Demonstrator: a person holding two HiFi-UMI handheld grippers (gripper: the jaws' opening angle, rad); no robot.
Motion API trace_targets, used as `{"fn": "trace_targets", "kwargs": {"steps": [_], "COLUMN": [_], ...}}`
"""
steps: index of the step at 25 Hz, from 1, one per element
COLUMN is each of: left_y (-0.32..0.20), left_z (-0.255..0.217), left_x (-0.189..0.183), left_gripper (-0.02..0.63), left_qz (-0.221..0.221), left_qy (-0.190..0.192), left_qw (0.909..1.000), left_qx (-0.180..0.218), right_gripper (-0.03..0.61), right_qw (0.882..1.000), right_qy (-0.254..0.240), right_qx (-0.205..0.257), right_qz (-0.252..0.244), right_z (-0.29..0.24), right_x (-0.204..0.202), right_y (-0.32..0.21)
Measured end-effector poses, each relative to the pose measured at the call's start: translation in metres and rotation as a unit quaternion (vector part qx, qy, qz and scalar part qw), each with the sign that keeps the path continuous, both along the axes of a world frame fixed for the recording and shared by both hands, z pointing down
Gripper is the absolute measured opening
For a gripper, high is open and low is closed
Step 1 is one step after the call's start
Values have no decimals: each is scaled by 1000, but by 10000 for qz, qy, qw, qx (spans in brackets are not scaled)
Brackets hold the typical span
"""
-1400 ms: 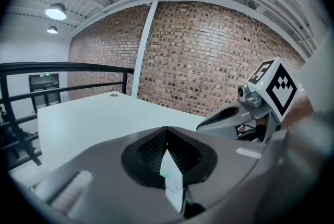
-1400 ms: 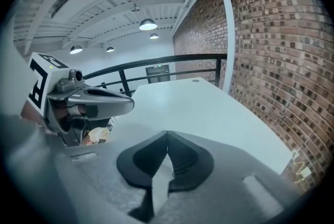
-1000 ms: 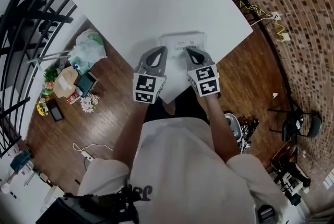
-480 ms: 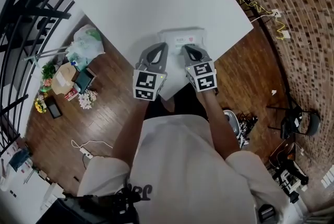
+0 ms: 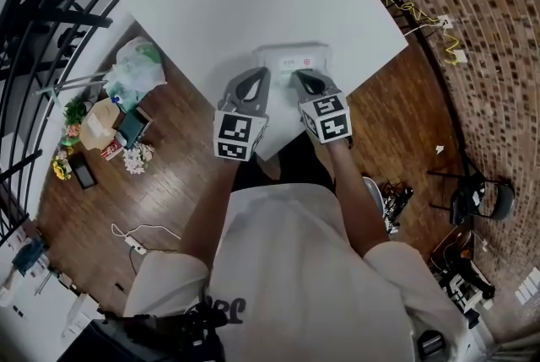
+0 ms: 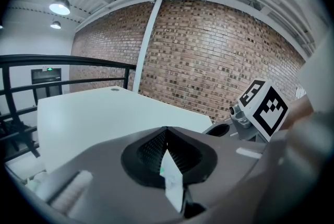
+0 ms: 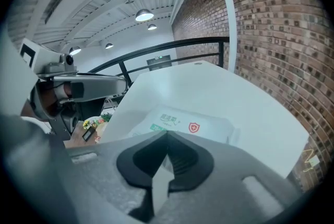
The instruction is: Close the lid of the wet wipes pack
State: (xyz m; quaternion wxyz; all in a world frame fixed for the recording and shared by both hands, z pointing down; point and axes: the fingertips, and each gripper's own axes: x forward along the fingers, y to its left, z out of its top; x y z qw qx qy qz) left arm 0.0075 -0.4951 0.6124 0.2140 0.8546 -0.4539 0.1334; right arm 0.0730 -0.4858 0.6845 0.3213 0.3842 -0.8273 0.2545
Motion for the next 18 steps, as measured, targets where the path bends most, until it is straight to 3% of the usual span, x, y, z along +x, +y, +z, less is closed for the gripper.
{"fn": "trace_targets", "kwargs": {"steps": [7,11,18], "left_y": [4,4,12], "left_z": [1,-2,-18], "left_x": [-4,-4,-9], "left_gripper": [15,15,15], "left_qz": [-47,-40,12], "left_qy": [-31,-43,-102], "left_qw": [10000,10000,9998], "left_qx": [-66,-25,159], "right_gripper": [-9,-9,-9], "right_qw": [9994,9983,9978], "right_qy": [60,-150,-310], "right_qx": [-328,-554,-573], "right_qz": [16,53,104], "right_z": [3,2,-3], "right_x": [-2,-1,1], "right_y": [0,-3,-1]}}
